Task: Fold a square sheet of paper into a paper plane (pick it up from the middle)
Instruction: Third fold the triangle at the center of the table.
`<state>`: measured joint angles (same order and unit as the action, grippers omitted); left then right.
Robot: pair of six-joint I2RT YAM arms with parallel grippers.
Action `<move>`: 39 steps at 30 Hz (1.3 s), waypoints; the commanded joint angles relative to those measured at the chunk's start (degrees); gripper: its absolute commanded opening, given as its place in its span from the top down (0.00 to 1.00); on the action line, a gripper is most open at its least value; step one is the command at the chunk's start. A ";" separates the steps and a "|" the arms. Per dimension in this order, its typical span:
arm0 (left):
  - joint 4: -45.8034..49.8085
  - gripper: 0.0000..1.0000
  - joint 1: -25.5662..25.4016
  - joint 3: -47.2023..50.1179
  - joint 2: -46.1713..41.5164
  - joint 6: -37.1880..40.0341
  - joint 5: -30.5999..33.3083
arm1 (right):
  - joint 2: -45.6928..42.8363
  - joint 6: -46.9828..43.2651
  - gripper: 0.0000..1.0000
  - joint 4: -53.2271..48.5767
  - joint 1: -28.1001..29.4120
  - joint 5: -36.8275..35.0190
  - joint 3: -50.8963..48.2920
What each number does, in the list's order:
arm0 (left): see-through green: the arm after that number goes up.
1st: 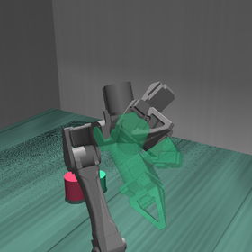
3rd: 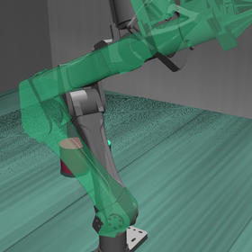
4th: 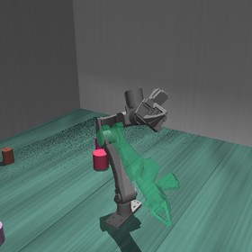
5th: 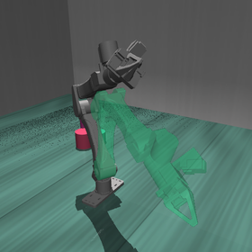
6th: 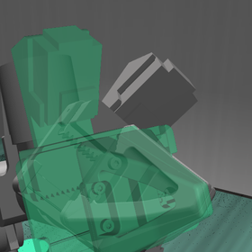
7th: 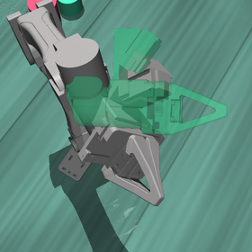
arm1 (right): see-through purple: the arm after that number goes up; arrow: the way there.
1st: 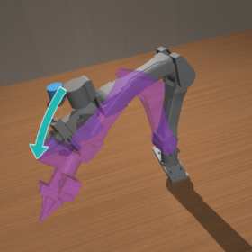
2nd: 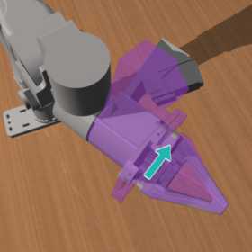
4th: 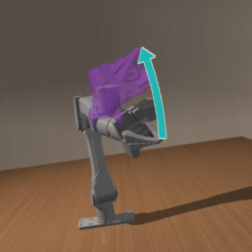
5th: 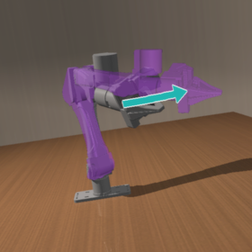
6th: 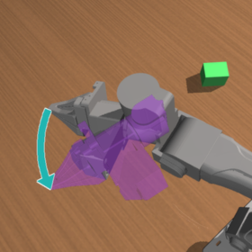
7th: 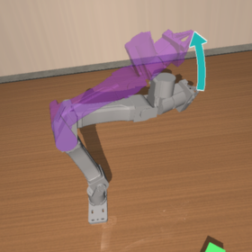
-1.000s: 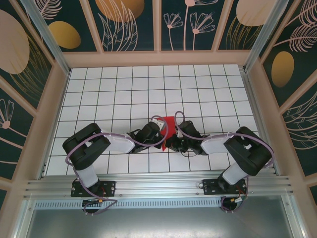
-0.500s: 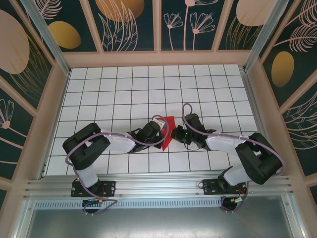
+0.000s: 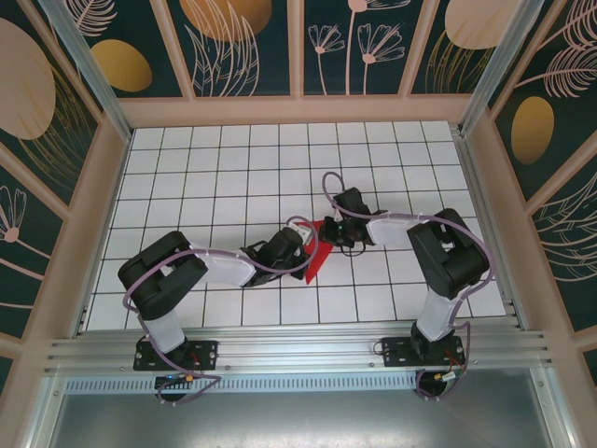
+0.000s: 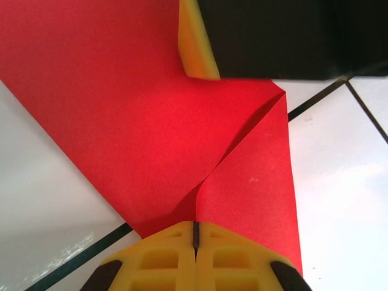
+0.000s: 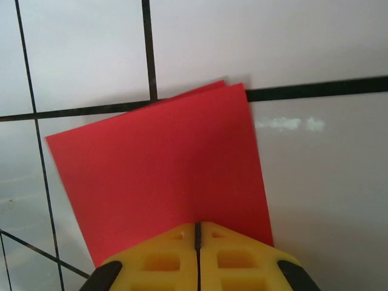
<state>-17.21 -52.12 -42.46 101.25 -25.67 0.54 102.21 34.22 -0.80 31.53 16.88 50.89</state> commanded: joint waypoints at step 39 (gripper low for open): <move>3.97 1.00 0.36 -1.18 1.65 2.25 0.80 | 0.06 -6.18 0.90 -8.47 1.36 -0.21 5.97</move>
<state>-13.50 -52.12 -43.94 101.03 -23.62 2.04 104.05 28.80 -5.30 32.21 16.43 55.18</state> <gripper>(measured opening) 0.050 0.096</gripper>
